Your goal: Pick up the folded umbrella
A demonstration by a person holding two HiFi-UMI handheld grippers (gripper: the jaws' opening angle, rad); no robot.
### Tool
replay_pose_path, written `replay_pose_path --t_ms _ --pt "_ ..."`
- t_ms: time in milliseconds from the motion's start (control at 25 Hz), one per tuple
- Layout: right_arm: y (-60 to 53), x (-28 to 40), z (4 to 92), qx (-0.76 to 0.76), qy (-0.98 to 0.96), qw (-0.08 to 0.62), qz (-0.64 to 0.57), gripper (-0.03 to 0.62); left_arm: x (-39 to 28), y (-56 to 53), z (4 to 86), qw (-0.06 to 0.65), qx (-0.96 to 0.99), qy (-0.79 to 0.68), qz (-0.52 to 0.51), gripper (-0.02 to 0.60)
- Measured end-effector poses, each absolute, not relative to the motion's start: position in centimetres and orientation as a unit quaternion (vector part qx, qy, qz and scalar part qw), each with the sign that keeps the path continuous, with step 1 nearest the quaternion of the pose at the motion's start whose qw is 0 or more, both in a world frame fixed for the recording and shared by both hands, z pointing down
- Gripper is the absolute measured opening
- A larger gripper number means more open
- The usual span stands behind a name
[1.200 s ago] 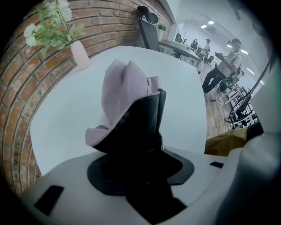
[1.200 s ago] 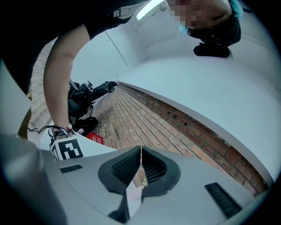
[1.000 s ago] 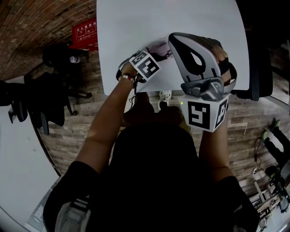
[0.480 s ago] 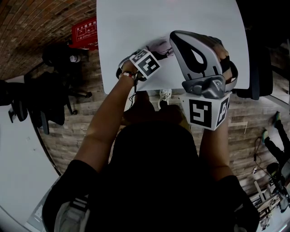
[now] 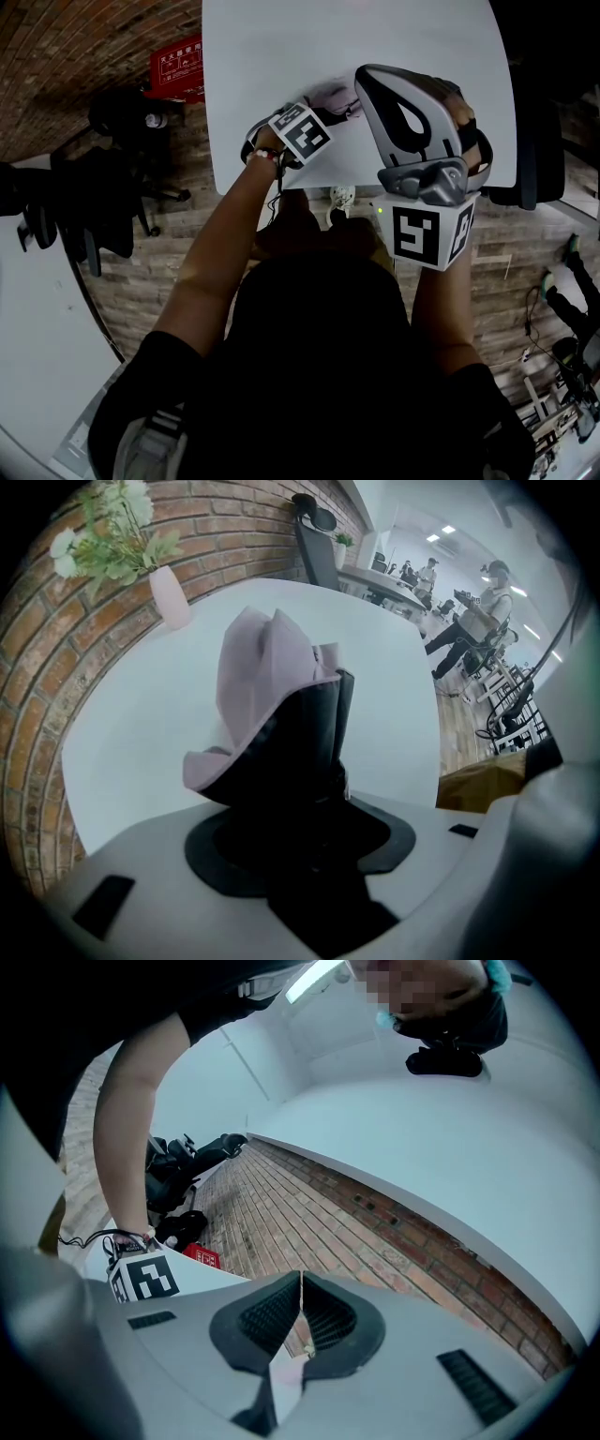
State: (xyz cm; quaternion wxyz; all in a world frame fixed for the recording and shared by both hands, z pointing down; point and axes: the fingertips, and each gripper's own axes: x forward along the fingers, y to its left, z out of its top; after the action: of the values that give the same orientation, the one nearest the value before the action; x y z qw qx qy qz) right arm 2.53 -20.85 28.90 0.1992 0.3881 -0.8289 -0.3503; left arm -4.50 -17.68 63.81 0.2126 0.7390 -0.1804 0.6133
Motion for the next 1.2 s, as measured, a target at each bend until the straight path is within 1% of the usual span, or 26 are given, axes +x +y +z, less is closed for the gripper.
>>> replay_pose_path --t_ms 520,1200 --pt "-20.86 2.32 28.63 0.387 -0.831 0.192 -0.351 0.031 -4.62 -17.71 63.88 0.215 0.742 -0.183 0.608 0.219" --pt "-20.71 2.67 29.01 0.389 -0.83 0.202 -0.346 0.031 -4.46 -17.76 63.89 0.214 0.744 -0.184 0.606 0.221"
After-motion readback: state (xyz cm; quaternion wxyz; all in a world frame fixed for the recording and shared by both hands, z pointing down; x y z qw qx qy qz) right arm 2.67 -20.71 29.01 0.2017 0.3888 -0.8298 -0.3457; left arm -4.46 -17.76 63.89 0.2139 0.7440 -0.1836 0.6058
